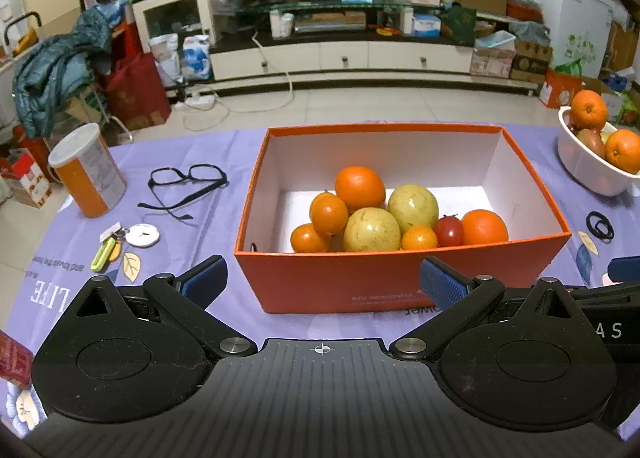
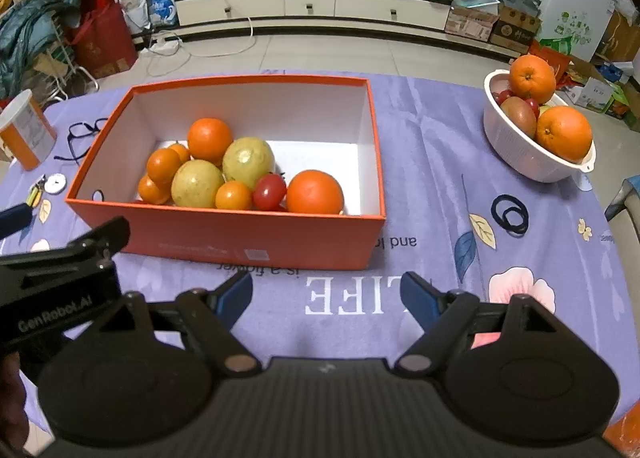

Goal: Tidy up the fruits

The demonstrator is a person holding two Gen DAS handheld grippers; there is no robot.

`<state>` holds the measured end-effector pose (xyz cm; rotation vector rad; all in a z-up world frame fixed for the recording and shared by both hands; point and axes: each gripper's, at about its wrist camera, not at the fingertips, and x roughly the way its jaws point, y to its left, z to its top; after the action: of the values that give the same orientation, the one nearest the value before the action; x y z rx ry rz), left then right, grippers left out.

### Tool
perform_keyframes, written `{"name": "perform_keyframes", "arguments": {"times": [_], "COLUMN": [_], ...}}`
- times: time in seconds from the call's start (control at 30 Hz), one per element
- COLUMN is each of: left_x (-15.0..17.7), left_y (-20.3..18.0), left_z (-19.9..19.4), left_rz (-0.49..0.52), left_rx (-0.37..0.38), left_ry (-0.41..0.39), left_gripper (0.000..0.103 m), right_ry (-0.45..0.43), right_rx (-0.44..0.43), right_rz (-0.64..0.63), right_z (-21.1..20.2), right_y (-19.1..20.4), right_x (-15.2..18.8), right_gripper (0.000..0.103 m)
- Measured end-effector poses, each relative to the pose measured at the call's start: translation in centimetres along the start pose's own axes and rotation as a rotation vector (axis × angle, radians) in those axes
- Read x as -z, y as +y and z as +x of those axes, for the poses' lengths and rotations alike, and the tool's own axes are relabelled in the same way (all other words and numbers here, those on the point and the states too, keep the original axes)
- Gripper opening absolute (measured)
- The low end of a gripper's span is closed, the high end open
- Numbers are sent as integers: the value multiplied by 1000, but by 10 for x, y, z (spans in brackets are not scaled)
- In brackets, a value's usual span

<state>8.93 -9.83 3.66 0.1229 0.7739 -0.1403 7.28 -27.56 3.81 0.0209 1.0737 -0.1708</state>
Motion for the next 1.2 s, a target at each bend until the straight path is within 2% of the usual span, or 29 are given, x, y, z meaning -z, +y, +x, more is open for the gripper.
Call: {"name": "perform_keyframes", "arguments": {"times": [1.2], "left_x": [5], "left_y": [-3], "left_z": [5], "left_rz": [25], "left_rx": [-15], "left_ry": [12], "left_gripper": [83], "right_ry": [-6], "right_rx": [33], "right_rz": [-26], "right_z": [5], "right_y": [3], "right_x": [2], "right_gripper": [82]}}
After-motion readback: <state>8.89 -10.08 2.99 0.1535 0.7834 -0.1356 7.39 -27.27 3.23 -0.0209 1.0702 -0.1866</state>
